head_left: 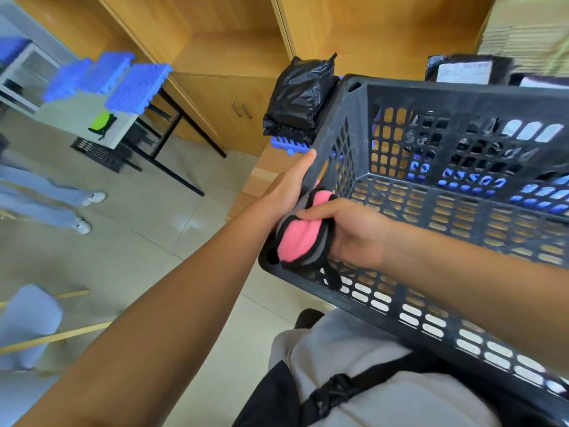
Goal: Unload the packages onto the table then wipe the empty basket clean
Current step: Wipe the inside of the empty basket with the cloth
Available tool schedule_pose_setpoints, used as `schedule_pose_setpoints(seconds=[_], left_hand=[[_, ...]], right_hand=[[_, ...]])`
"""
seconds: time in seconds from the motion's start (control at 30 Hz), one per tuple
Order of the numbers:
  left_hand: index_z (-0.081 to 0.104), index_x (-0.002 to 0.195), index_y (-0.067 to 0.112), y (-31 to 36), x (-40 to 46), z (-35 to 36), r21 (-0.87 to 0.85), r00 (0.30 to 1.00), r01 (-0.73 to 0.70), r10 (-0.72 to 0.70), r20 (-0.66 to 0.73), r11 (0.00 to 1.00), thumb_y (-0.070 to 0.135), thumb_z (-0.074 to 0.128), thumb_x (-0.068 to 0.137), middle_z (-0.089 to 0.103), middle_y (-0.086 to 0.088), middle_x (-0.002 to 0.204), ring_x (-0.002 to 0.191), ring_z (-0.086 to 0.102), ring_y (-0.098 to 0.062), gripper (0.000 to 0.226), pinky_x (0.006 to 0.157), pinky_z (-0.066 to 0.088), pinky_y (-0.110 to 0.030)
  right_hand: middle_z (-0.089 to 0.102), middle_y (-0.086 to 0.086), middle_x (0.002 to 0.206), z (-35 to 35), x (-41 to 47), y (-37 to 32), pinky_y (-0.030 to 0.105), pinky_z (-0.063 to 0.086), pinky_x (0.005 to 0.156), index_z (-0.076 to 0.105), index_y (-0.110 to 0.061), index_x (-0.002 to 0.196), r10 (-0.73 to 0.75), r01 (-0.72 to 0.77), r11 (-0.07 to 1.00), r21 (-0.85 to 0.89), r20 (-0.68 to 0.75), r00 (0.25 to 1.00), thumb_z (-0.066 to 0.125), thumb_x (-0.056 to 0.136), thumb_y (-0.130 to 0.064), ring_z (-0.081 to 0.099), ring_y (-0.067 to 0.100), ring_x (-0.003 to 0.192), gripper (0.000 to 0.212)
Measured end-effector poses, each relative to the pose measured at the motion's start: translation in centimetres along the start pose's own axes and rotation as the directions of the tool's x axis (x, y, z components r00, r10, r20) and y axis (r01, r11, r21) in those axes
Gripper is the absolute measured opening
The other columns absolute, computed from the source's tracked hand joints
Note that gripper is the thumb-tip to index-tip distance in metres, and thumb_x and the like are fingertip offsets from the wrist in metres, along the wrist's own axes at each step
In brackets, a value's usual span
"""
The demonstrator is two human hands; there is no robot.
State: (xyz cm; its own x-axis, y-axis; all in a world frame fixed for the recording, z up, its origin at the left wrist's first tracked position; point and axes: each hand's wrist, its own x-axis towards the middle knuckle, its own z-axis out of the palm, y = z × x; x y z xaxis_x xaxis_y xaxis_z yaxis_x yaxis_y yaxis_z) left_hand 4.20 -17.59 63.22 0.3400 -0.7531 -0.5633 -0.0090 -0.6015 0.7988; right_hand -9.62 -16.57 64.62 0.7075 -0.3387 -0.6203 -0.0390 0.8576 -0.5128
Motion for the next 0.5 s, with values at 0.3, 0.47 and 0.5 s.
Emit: schedule_pose_setpoints(seconds=[0.3,0.47,0.5], left_hand=[[0.047,0.145,0.036,0.1,0.1,0.0,0.123,0.993,0.094,-0.085,-0.080,0.988,0.092,0.049,0.045,0.050,-0.002,0.148,0.136,0.047,-0.027,0.114,0.115,0.030,-0.051],[0.054,0.140,0.032,0.1,0.3,-0.2,0.118,0.979,0.173,-0.158,-0.128,0.978,0.101,0.052,0.030,0.054,0.000,0.144,0.131,0.051,-0.030,0.129,0.109,0.036,-0.057],[0.054,0.139,0.032,0.0,0.4,-0.2,0.118,0.977,0.184,-0.167,-0.134,0.976,0.102,0.052,0.027,0.055,0.001,0.143,0.131,0.052,-0.029,0.132,0.107,0.037,-0.057]], right_hand=[[0.070,0.020,0.095,-9.6,6.7,2.6,0.038,0.058,0.056,0.057,0.004,0.115,0.002,-0.160,0.912,-0.378,-0.387,0.922,0.068,0.087,-0.004,0.069,0.033,0.070,0.031],[0.066,0.019,0.086,-9.8,11.5,5.9,0.049,0.057,0.065,0.060,0.004,0.098,-0.033,-0.249,0.836,-0.489,-0.498,0.867,0.071,0.087,-0.010,0.063,0.033,0.068,0.021],[0.066,0.018,0.090,-9.6,12.6,6.4,0.048,0.057,0.067,0.060,0.006,0.107,-0.048,-0.247,0.831,-0.499,-0.506,0.861,0.070,0.087,-0.012,0.064,0.032,0.073,0.029]])
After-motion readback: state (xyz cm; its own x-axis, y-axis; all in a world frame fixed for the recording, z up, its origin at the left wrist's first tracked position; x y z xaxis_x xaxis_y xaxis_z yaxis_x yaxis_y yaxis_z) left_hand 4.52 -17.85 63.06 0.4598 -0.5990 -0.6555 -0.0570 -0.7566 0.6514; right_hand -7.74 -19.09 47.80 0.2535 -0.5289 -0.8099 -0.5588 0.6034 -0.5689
